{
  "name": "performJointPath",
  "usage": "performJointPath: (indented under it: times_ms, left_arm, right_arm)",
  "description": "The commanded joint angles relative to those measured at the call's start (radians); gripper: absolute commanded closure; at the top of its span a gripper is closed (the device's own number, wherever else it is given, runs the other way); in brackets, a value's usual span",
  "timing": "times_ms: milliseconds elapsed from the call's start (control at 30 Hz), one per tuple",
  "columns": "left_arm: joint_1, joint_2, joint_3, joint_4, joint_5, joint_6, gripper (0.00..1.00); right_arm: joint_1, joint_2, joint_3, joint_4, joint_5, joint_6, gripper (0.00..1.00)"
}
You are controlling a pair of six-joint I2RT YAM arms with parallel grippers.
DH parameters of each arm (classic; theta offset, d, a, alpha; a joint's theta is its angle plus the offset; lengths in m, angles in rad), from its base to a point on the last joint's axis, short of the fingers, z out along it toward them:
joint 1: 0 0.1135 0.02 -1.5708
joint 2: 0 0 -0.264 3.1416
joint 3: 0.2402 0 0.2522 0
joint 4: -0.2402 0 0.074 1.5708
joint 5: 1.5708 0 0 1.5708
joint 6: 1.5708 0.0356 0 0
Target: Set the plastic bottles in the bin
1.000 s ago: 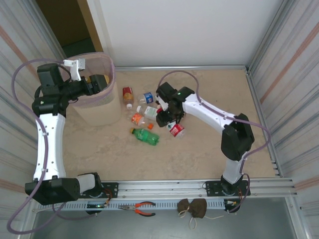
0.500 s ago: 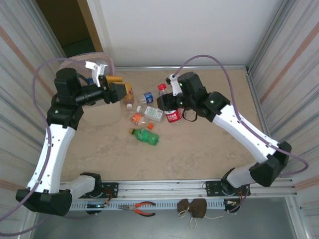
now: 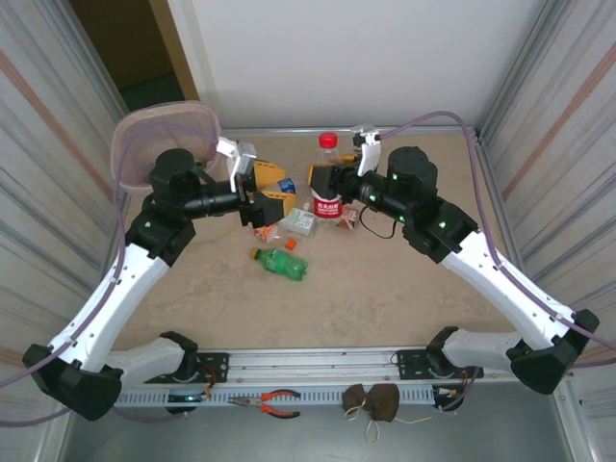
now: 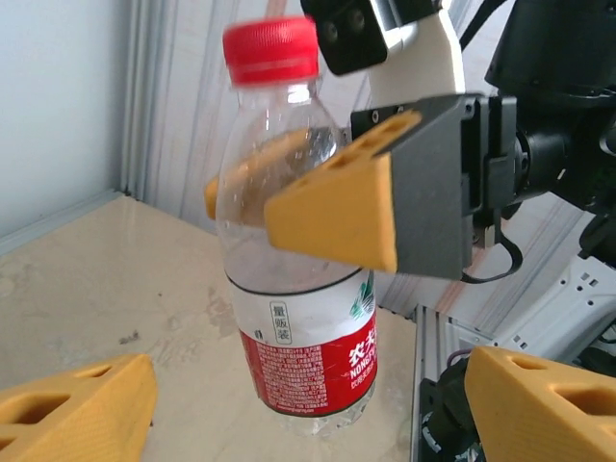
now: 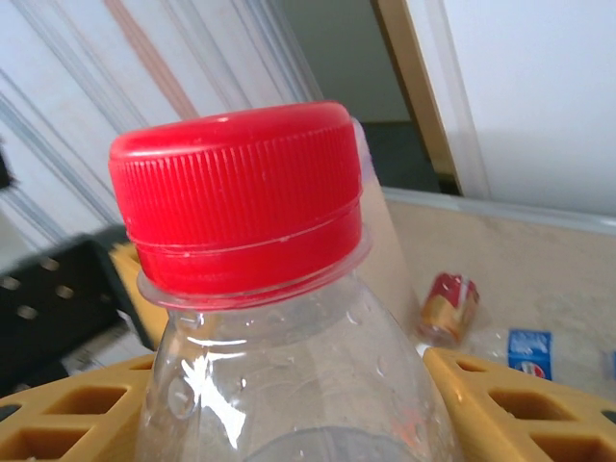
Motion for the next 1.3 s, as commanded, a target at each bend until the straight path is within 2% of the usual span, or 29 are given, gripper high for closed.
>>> performJointPath:
  times_ms: [0, 233, 600, 1000, 1267]
  left_arm:
    - [-0.031, 0.004, -0.007, 0.095, 0.030, 0.021, 0.15]
    - [-0.076, 0.056, 0.023, 0.126, 0.053, 0.025, 0.11]
    - [-0.133, 0.142, 0.091, 0.134, 0.094, 0.054, 0.13]
    - [-0.154, 0.167, 0.130, 0.129, 0.116, 0.072, 0.27]
    - [-0.153, 0.168, 0.133, 0.127, 0.117, 0.075, 0.42]
  right_arm:
    - [0.001, -0.035, -0.014, 0.131, -0.058, 0.034, 0.40]
    - [0.002, -0.044, -0.026, 0.201, -0.119, 0.062, 0.39]
    - [0.013, -0.044, -0.035, 0.271, -0.197, 0.083, 0.39]
    - [0.019, -0.050, -0.037, 0.262, -0.193, 0.072, 0.38]
    - [0.020, -0.052, -0.035, 0.254, -0.193, 0.071, 0.38]
